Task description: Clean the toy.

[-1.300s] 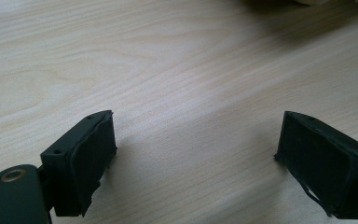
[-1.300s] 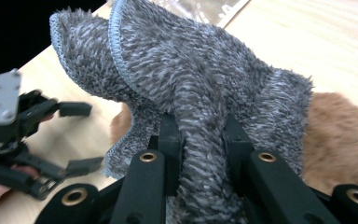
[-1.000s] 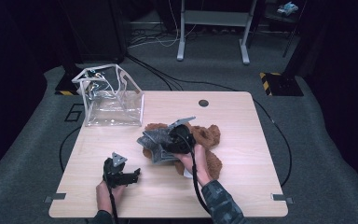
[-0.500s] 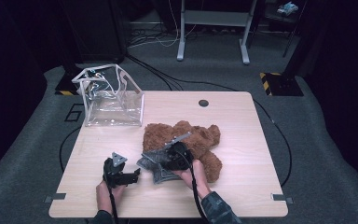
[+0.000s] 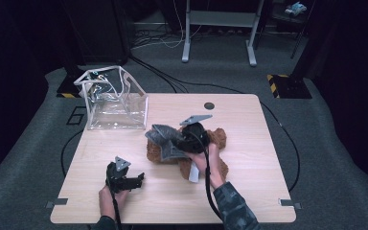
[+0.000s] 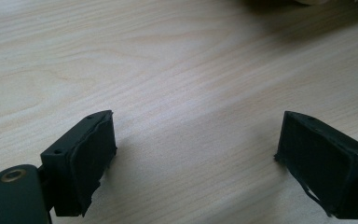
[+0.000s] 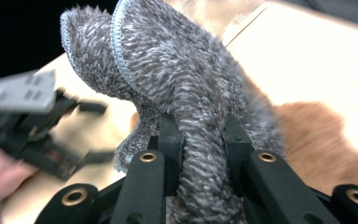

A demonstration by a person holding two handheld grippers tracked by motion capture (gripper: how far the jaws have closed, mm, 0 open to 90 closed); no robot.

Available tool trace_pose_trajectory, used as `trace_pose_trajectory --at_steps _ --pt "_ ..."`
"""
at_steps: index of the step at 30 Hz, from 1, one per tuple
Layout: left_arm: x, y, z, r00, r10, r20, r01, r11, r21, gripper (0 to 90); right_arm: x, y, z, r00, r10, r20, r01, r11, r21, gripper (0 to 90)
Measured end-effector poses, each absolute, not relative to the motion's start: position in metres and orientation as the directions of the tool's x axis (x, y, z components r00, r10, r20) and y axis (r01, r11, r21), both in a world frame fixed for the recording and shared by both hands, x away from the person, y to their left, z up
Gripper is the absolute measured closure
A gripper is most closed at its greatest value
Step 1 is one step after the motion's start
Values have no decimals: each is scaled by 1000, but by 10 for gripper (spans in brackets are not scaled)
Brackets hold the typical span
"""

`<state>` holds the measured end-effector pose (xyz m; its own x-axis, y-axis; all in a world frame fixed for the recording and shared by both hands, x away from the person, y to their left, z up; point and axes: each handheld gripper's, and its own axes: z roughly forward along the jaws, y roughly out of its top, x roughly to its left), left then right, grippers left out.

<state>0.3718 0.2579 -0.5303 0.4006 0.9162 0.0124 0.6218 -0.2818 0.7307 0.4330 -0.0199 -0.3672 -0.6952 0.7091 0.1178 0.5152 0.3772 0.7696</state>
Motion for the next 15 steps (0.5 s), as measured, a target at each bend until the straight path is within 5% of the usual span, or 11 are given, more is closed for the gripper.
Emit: trace_pose_trajectory --at_steps 15 --pt "371 257 -530 397 918 4 626 -273 730 112 476 5 -385 -652 749 120 576 387 720 745"
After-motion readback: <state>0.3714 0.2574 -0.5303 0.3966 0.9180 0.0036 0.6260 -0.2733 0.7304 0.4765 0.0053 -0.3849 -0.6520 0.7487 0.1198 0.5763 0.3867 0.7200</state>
